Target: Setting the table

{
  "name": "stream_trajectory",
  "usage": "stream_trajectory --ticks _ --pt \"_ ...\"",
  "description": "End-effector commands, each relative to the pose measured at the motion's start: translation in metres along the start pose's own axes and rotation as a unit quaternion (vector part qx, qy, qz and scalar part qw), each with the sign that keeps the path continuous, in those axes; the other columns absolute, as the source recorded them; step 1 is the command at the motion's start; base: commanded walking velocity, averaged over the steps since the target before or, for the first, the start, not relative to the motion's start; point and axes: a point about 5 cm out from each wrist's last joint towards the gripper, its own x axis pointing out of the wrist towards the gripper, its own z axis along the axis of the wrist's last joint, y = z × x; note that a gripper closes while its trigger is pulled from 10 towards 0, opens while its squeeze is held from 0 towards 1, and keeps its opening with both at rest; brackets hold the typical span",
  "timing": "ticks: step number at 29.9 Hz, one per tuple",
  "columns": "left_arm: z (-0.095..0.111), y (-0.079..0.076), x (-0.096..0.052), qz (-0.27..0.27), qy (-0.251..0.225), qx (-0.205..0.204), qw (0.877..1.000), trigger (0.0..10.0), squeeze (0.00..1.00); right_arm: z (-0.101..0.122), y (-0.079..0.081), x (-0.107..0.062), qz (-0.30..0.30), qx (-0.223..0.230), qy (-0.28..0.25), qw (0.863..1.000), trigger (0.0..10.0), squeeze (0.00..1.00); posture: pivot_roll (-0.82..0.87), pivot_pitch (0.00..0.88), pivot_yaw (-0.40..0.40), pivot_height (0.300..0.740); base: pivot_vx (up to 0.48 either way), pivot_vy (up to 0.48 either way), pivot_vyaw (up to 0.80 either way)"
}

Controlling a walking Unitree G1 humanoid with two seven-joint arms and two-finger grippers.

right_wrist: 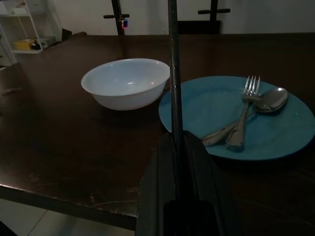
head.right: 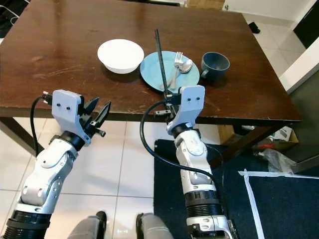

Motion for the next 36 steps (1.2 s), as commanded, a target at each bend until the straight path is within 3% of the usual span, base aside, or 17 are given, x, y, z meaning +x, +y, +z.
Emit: stream_trajectory --ticks 1,6,15,25,36 --pt "-0.006 -0.001 -0.001 -0.005 0.008 -0.006 1.0 10.0 0.0 -0.003 -0.001 -0.004 0.0 0.005 0.004 1.0 10.0 0.0 0.04 0.11 -0.036 0.74 0.0 0.0 0.0" --pt "-0.007 0.0 -0.001 0.0 0.01 -0.012 1.0 10.0 0.0 -0.004 -0.002 -0.007 0.0 0.006 0.004 1.0 10.0 0.0 0.03 0.106 -0.041 0.74 0.0 0.0 0.0" --pt "-0.014 0.005 0.001 0.023 0.03 0.019 0.999 10.0 0.0 -0.016 -0.003 -0.012 -0.01 0.014 0.032 0.999 10.0 0.0 0.03 0.114 -0.038 0.74 0.0 0.0 0.0" --pt "-0.006 0.007 0.004 0.034 0.011 0.029 0.999 10.0 0.0 -0.018 -0.002 -0.015 -0.011 -0.006 0.039 0.999 10.0 0.0 0.03 0.118 -0.037 0.74 0.0 0.0 0.0" --pt "-0.005 0.008 0.005 0.038 0.004 0.033 0.999 10.0 0.0 -0.017 -0.001 -0.014 -0.014 0.005 0.037 0.999 10.0 0.0 0.03 0.115 -0.035 0.74 0.0 0.0 0.0"
